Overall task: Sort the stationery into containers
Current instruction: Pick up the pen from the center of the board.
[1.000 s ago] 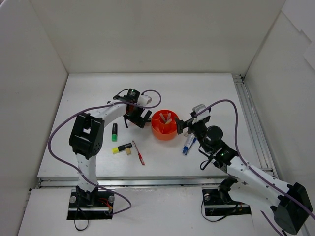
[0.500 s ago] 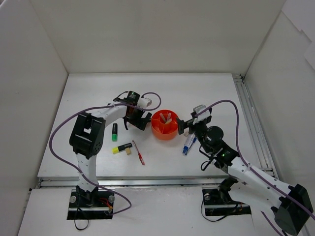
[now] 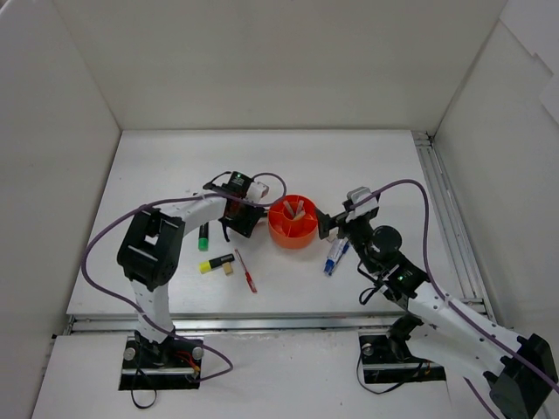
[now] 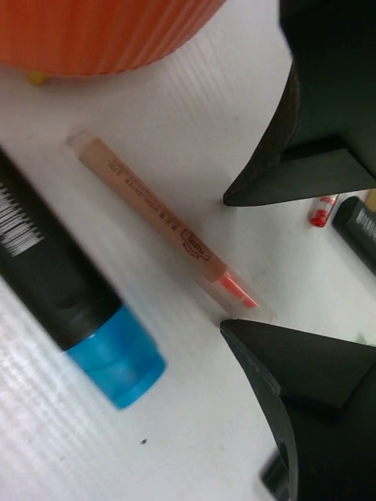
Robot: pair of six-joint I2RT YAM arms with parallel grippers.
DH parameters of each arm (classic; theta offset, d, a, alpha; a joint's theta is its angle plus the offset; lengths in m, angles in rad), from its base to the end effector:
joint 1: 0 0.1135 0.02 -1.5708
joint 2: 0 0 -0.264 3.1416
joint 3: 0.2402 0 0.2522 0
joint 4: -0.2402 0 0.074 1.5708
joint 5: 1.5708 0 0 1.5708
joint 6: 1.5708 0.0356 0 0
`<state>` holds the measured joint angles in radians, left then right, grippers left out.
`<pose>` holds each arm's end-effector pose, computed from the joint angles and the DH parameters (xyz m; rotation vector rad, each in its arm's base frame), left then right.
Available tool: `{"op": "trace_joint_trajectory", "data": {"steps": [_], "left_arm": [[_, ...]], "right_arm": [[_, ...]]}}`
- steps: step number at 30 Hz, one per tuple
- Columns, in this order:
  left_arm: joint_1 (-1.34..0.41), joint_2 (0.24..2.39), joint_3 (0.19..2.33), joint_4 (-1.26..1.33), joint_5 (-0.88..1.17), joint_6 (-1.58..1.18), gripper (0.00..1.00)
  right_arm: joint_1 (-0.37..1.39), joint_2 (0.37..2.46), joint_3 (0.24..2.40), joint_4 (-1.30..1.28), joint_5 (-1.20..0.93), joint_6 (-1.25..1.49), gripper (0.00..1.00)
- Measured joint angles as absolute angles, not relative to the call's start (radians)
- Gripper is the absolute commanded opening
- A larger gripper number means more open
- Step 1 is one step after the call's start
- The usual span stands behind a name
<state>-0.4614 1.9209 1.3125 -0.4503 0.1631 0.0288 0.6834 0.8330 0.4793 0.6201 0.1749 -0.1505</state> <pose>0.3550 -0.1830 0.1756 0.6989 2.5601 -0.3609 0.1576 0.1203 0.3090 -0.3923 1.2564 0.3403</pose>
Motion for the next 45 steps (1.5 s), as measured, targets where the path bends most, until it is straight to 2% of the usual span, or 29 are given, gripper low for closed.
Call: {"op": "trace_joint_trajectory", "data": {"steps": [5,7,15,16,18,19,21,28,35,40,45], "left_arm": [[-0.495,1.855,1.222,-0.444,0.143,-0.011,0.44],[-0.505,1.849,1.214,-0.443,0.135,-0.022,0.35],[-0.527,1.849,1.215,-0.443,0.126,-0.043,0.21],[-0.529,1.849,1.216,-0.443,0.124,-0.043,0.15],[-0.532,1.849,1.216,-0.443,0.118,-0.046,0.13],[-0.536,1.848,1.216,-0.443,0.11,-0.047,0.04],[-0.541,1.846,1.217,-0.448,0.092,-0.054,0.0],[-0.545,1.815,1.263,-0.508,0.044,-0.073,0.0],[-0.544,1.628,1.282,-0.59,0.053,-0.184,0.0],[-0.53,1.549,1.376,-0.694,0.178,-0.297,0.0],[-0.524,1.464,1.367,-0.749,0.336,-0.359,0.0]], "right_arm": [[0.683,0.82,0.479,0.62,0.173,-0.147,0.98],[0.683,0.82,0.479,0.616,0.168,-0.143,0.98],[0.683,0.806,0.479,0.601,0.164,-0.128,0.98],[0.683,0.8,0.479,0.598,0.163,-0.128,0.98],[0.683,0.786,0.479,0.591,0.16,-0.128,0.98],[0.683,0.778,0.479,0.586,0.158,-0.129,0.98],[0.683,0.767,0.479,0.573,0.149,-0.129,0.98],[0.683,0.77,0.498,0.475,0.083,-0.143,0.98],[0.702,0.773,0.521,0.428,-0.036,-0.222,0.98],[0.776,0.797,0.521,0.423,-0.152,-0.414,0.98],[0.851,0.906,0.538,0.422,-0.197,-0.573,0.98]]}}
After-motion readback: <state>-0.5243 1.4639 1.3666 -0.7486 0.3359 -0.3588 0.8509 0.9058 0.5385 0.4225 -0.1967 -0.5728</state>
